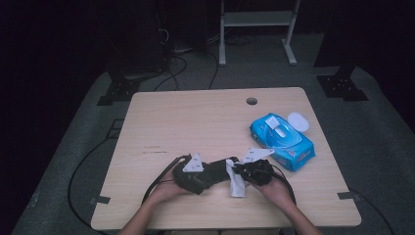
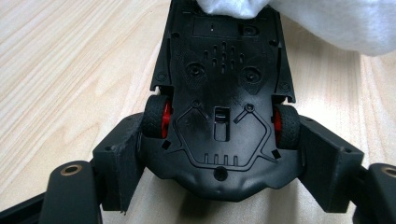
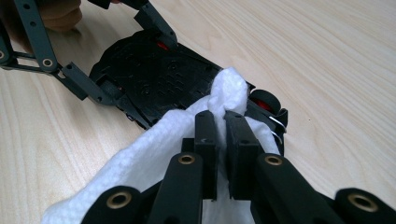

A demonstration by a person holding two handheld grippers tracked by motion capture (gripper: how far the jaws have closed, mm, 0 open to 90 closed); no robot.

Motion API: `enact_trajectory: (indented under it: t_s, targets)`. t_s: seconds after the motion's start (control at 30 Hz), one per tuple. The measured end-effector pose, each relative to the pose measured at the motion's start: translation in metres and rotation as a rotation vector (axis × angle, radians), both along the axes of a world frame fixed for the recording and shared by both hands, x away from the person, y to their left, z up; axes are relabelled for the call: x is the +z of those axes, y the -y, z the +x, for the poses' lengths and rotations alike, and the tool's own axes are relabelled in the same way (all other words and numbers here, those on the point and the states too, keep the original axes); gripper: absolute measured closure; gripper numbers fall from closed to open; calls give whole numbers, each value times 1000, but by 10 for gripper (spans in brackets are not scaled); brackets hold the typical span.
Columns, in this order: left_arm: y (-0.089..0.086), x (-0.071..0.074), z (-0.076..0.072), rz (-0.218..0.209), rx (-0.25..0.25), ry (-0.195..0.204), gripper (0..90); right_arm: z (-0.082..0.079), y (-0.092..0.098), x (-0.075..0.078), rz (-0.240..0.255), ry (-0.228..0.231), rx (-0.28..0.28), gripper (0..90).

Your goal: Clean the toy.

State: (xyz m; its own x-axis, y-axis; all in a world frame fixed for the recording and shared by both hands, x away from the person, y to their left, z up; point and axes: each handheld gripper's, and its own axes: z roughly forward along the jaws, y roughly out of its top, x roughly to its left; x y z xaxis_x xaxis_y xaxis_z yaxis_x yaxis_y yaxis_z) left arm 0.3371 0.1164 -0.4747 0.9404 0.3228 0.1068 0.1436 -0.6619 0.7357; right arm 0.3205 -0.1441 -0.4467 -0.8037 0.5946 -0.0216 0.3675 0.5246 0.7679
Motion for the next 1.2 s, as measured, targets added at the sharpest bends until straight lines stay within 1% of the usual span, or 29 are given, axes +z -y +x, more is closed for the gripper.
enact_trajectory:
  t_s: [0.07, 0.1, 0.2, 0.27, 0.33, 0.37, 0.43, 0.47, 0.5, 0.57, 0.63, 0.67, 0.73, 0.77, 0.83, 0.9, 0.97, 1.0, 1.03, 1.17, 1.2]
  targets:
    - [0, 0, -1, 0, 2, 0, 240, 2, 3, 0, 5, -10, -12, 840]
    - [-1, 0, -1, -1, 2, -2, 240, 3, 7, 0, 5, -4, -23, 840]
    - [-1, 0, 0, -10, 3, -4, 240, 6, 17, 0, 3, -8, -68, 840]
    - [-1, 0, 0, -6, 0, -2, 240, 5, 17, 0, 10, -9, -67, 840]
    - [-1, 0, 0, -8, 0, -2, 240, 3, 11, -1, 39, -23, -36, 840]
    - [-1, 0, 0, -8, -1, -2, 240, 1, 6, -1, 46, -28, -11, 840]
    - [-1, 0, -1, -1, 0, 1, 240, -3, -6, -2, 23, -12, 17, 840]
    - [-1, 0, -1, -1, 0, 1, 240, -3, -8, -2, 14, -1, 21, 840]
    - [-2, 0, -1, -3, 1, 0, 240, -2, -8, -1, 14, -3, 24, 840]
    - [-3, 0, 0, -4, 2, -3, 240, 1, 0, -1, 21, -9, -4, 840]
    - [-4, 0, 0, -11, 5, -8, 240, 4, 12, -2, 16, -10, -48, 840]
    - [-4, 0, 0, -7, 2, -5, 240, 5, 17, -2, 20, -15, -71, 840]
    - [-3, 0, 0, -8, 2, -3, 240, 6, 23, -3, 25, -30, -90, 841]
    - [-3, 0, 0, -7, 2, -4, 240, 5, 22, -4, 29, -31, -89, 840]
    - [-3, 0, 1, -8, 2, -4, 240, 2, 16, -3, 26, -10, -71, 840]
    - [-3, 0, 1, -8, 3, -4, 240, 1, 9, -1, 38, -20, -30, 840]
    - [-4, 0, 0, -8, 6, -6, 240, 1, 2, -1, 18, -6, -13, 840]
    - [-4, 0, 0, -8, 7, -6, 240, 1, 2, -2, 16, -6, -14, 840]
    - [-4, 0, 1, -9, 7, -7, 240, 2, 3, -1, 24, -16, -19, 841]
    - [-4, 0, 1, -11, 6, -6, 240, 7, 16, -2, 33, -28, -65, 841]
    - [-4, 0, 1, -12, 7, -7, 240, 7, 17, -2, 34, -31, -72, 841]
